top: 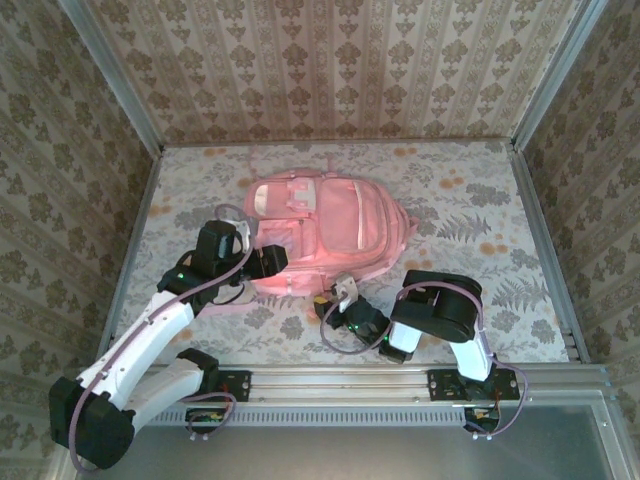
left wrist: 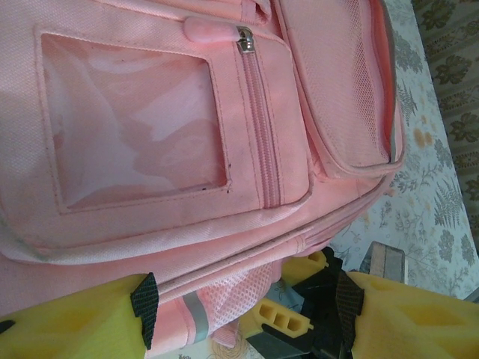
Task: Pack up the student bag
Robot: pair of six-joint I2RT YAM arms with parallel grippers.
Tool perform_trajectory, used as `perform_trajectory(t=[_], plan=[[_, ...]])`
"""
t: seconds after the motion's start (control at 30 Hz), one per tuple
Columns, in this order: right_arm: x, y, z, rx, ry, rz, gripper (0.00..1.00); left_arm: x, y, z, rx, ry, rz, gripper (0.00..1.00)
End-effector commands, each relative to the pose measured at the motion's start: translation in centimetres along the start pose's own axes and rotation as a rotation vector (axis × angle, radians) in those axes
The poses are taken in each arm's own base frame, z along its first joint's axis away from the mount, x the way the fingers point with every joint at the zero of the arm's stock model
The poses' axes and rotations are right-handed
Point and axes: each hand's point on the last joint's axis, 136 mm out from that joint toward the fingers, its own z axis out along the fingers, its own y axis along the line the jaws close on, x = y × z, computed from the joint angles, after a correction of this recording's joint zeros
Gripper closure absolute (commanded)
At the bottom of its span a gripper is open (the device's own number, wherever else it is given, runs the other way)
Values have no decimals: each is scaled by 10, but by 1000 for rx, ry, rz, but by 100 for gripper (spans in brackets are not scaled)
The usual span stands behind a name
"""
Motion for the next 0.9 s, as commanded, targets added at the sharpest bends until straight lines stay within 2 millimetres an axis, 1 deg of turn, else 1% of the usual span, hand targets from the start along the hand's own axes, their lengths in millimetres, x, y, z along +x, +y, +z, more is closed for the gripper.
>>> perform_trajectory(t=[0.0,0.03,0.17,0.27,0.33,0.43,0.47,0.57,0.6,0.63,0.67,0.77,0.87], plan=[[2,-5,9,1,6,37,51,-1,2,2,4,0,-13,33],[2,-7,9,1,9,38,55,0,3,2,-3,1,-16,33],[4,-11,9,7,16,38,76,1,9,1,-34,1,-25,32],[8,-13,5,7,31,25,89,1,12,-1,-54,4,-47,31],[10,-17,1,21,34,25,95,4,17,-1,-73,8,-73,31],[11,-23,-6,35,40,18,97,12,27,0,-115,32,-124,30],[11,-23,-8,35,40,13,97,10,35,-1,-134,24,-152,30],[10,-26,-14,38,41,0,99,16,43,-1,-147,27,-200,28],[9,-26,-15,38,40,-5,100,17,45,-2,-149,25,-212,27],[8,-26,-17,37,40,-11,100,19,48,-3,-158,21,-228,21],[7,-26,-17,35,42,-18,100,20,50,-4,-162,17,-240,18],[7,-22,-18,16,54,-31,100,24,54,-7,-170,5,-261,13],[7,-18,-19,3,73,-50,100,27,57,-8,-174,2,-273,11]])
